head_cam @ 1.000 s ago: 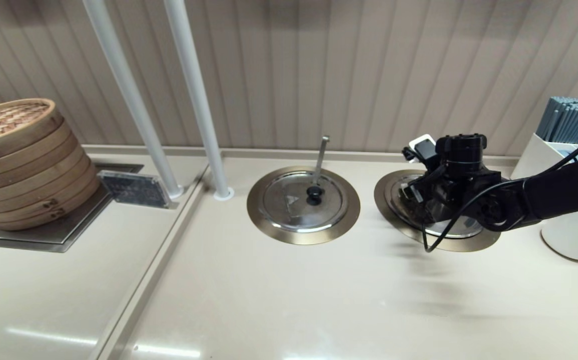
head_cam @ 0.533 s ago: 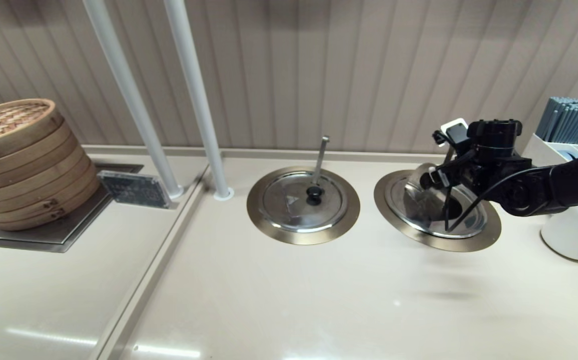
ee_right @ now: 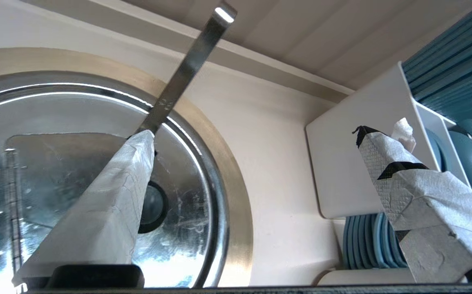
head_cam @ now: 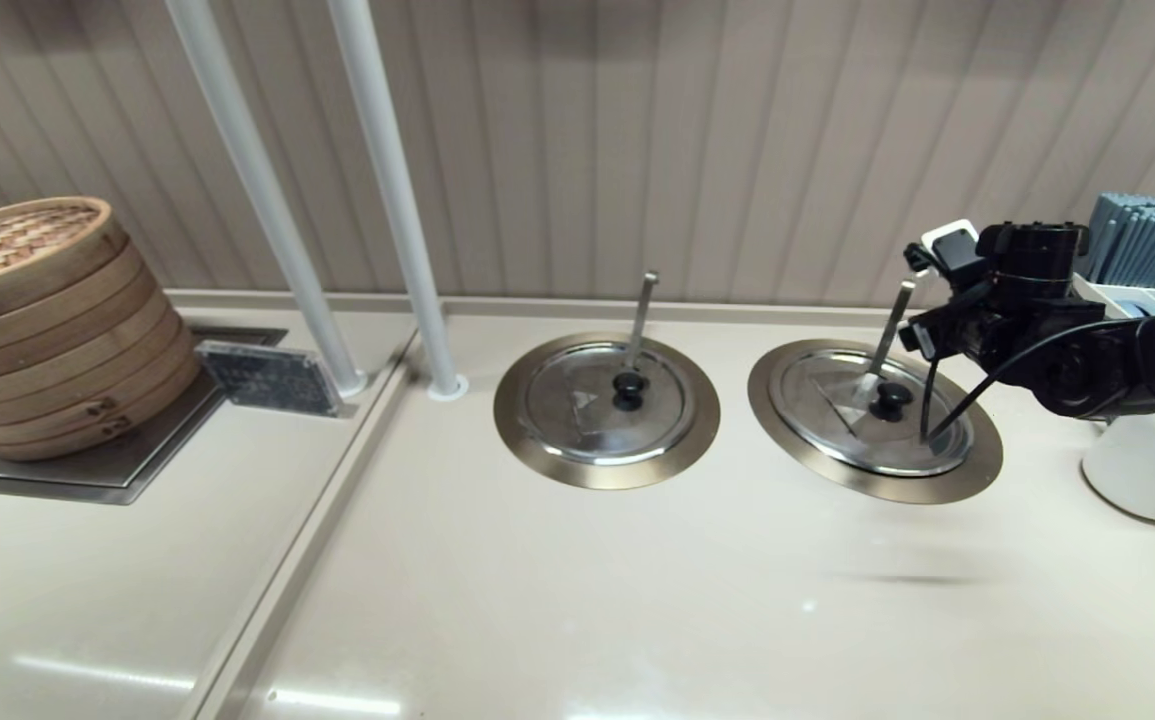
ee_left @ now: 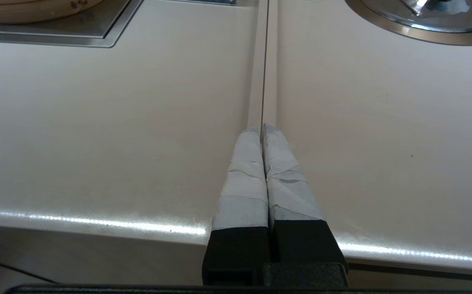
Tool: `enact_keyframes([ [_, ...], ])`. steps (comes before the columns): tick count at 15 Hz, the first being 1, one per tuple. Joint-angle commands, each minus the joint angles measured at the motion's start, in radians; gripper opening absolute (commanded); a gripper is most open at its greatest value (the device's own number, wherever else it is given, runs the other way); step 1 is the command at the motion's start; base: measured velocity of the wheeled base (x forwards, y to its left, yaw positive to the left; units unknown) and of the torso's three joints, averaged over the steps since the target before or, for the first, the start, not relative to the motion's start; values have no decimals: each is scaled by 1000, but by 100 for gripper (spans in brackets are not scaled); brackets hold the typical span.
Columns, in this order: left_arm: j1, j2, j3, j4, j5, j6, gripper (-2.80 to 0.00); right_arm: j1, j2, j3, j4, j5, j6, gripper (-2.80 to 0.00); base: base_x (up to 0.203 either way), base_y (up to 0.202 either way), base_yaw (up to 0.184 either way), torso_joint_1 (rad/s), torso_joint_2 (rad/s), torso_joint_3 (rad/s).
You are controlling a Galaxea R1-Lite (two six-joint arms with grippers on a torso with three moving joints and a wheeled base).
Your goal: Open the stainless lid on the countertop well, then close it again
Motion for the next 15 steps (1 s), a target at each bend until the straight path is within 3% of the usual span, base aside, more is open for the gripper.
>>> enact_keyframes([
  [1, 0, 0, 0, 1, 1, 0, -280, -13, -11, -15, -5, 2, 0, 0, 0, 0, 0, 0, 0, 0],
  [7, 0, 0, 0, 0, 1, 0, -280, 16, -34, -13, 2, 23, 51, 0, 0, 0, 0, 0, 0, 0],
  [8, 0, 0, 0, 1, 1, 0, -280, 24, -43, -8, 9, 25, 70, -280, 0, 0, 0, 0, 0, 0],
  [11, 0, 0, 0, 1, 1, 0, -280, 39, -116, -16, 109, 36, 168, -280, 0, 0, 0, 0, 0, 0],
  [13, 0, 0, 0, 1, 1, 0, -280, 43, -263, 19, 224, 53, 229, -280, 0, 0, 0, 0, 0, 0],
  [15, 0, 0, 0, 1, 1, 0, -280, 53, -456, 91, 350, 132, 297, -280, 0, 0, 0, 0, 0, 0],
])
